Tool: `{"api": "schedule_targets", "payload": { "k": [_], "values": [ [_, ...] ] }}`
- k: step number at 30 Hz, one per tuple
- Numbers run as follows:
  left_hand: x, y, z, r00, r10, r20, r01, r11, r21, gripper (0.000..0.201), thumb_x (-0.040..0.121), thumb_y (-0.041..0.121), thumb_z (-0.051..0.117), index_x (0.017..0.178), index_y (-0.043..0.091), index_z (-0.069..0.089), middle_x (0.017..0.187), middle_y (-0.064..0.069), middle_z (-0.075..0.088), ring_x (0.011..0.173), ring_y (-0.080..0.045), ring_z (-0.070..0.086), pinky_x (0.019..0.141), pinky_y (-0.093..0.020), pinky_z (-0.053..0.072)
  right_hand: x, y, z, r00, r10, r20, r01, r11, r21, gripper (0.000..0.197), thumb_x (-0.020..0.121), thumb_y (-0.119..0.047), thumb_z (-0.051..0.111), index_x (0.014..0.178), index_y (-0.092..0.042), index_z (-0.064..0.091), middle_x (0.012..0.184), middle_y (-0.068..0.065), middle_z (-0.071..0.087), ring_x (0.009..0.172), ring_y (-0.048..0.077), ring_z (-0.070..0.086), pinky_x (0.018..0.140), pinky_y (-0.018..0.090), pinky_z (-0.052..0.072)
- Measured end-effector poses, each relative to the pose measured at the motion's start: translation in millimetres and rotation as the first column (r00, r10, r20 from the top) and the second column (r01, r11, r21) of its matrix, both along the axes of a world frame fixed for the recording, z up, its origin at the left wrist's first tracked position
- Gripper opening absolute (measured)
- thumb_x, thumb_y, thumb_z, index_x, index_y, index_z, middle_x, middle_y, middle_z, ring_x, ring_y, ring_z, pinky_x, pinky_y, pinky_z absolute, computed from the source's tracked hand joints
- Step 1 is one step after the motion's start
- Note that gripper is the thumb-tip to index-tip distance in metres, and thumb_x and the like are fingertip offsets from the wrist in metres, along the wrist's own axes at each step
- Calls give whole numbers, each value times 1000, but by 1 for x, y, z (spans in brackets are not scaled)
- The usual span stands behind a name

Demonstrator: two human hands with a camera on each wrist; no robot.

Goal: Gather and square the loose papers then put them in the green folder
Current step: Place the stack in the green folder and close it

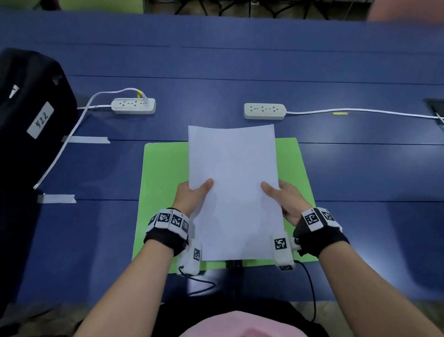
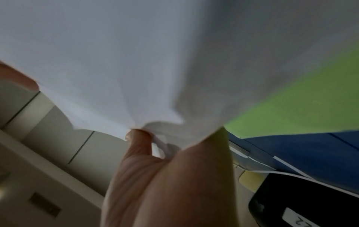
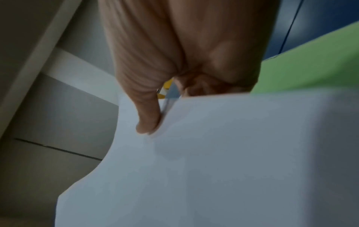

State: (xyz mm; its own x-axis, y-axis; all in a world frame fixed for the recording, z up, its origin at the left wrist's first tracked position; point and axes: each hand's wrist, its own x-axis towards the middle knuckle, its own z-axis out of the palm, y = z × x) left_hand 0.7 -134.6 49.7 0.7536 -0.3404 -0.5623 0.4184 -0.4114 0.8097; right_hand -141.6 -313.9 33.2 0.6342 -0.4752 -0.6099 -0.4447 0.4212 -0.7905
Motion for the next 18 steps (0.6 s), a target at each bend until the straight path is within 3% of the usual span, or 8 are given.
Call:
{"api": "schedule_targets", "payload": {
  "k": [4,7,8,10,13,15,18],
  "values": [
    [-10,-11,-11,996,-93,11,92,995,40,45,88,31,65,122,2,59,116,-3,62,99,-16,59,85,-25,44,-7,-7,-6,999,29,-37,-33,994,-106,36,92,-7,57,128,-3,54,122,11,62,106,26,61,93,41,49],
    [3,6,-31,987,-159,25,148,957,250,69,77,50,70,128,7,52,132,-11,57,116,-27,57,100,-39,47,-16,-30,-11,996,-14,-89,-4,980,-201,35,90,-5,59,125,-7,57,119,10,64,106,27,62,98,47,46],
    [11,20,-39,989,-141,55,110,922,370,79,71,54,74,131,9,48,135,-13,53,121,-30,53,103,-43,44,-21,-40,-13,992,-27,-123,-2,974,-229,34,90,-6,60,123,-8,59,119,10,64,106,29,62,98,49,47],
    [22,56,-50,988,-94,122,-5,771,636,104,55,63,78,136,10,39,141,-16,41,129,-36,41,106,-51,38,-30,-60,-17,980,-58,-189,8,968,-252,32,88,-7,63,120,-10,61,119,13,65,105,31,63,97,52,47],
    [22,93,-59,981,-144,130,-22,580,814,121,46,64,82,139,7,29,142,-16,30,132,-36,31,103,-55,35,-35,-80,-25,964,-82,-255,14,966,-257,35,87,-8,64,122,-6,60,119,14,64,100,30,63,96,49,48],
    [20,95,-66,973,-191,127,-9,521,853,120,44,59,86,138,10,29,138,-15,32,130,-35,32,99,-52,37,-32,-84,-32,949,-74,-307,-9,966,-260,37,87,-9,65,122,-4,58,121,17,64,101,31,63,95,49,48],
    [28,87,-69,984,-144,103,-14,514,858,120,41,48,91,135,15,25,135,-19,32,128,-35,30,100,-49,36,-26,-81,-36,923,-65,-378,-49,958,-283,39,87,-12,66,124,-5,58,126,15,62,110,33,61,98,47,47]
  ]
}}
